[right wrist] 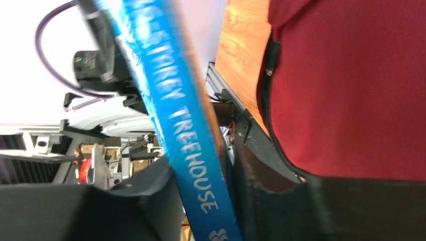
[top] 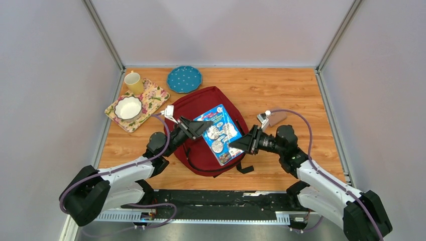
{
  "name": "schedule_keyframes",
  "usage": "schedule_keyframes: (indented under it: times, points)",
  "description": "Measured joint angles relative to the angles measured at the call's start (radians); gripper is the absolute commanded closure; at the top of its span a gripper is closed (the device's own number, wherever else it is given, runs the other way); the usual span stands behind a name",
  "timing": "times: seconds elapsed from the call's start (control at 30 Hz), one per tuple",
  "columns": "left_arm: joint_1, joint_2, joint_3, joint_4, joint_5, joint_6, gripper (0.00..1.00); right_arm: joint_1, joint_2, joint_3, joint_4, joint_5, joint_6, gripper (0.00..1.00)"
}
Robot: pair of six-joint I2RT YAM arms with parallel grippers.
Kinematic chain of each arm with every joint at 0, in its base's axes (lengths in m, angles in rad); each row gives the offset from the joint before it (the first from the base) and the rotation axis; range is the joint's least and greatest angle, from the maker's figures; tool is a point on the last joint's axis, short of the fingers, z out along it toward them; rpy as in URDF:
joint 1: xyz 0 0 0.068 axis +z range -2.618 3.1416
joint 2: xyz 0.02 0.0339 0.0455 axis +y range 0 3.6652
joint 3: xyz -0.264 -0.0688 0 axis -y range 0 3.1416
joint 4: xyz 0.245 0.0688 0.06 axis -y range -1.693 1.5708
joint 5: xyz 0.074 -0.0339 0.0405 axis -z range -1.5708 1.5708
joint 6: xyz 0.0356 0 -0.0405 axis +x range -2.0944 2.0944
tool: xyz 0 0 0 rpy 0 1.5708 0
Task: Pack the student bag
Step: Pick up the book from the center of the board.
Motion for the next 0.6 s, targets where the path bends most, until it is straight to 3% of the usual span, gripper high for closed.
schedule_keyframes:
  times: [0.07,0.17,0.2,0.3,0.43,0.6]
  points:
    - [0.012,0.023,-0.003,0.018,-0.007,-0.029,0.99,0.000,-0.009,0.001,0.056,-0.026,-0.003,1.00]
    - [0.024,0.030,-0.013,0.020,-0.014,-0.058,0.80,0.000,-0.058,0.010,0.090,-0.032,-0.002,1.00]
    - [0.021,0.022,-0.011,0.019,-0.012,-0.057,0.67,0.003,-0.070,0.010,0.082,-0.032,-0.003,1.00]
    - [0.019,-0.013,0.000,-0.042,-0.003,-0.038,0.45,0.006,-0.096,0.010,0.056,-0.026,-0.008,1.00]
    - [0.011,-0.070,0.047,-0.184,0.042,0.022,0.35,0.006,-0.128,0.011,0.000,-0.028,-0.036,1.00]
    - [0.015,-0.095,0.077,-0.282,0.120,0.092,0.34,0.000,-0.121,0.038,-0.044,-0.063,-0.071,1.00]
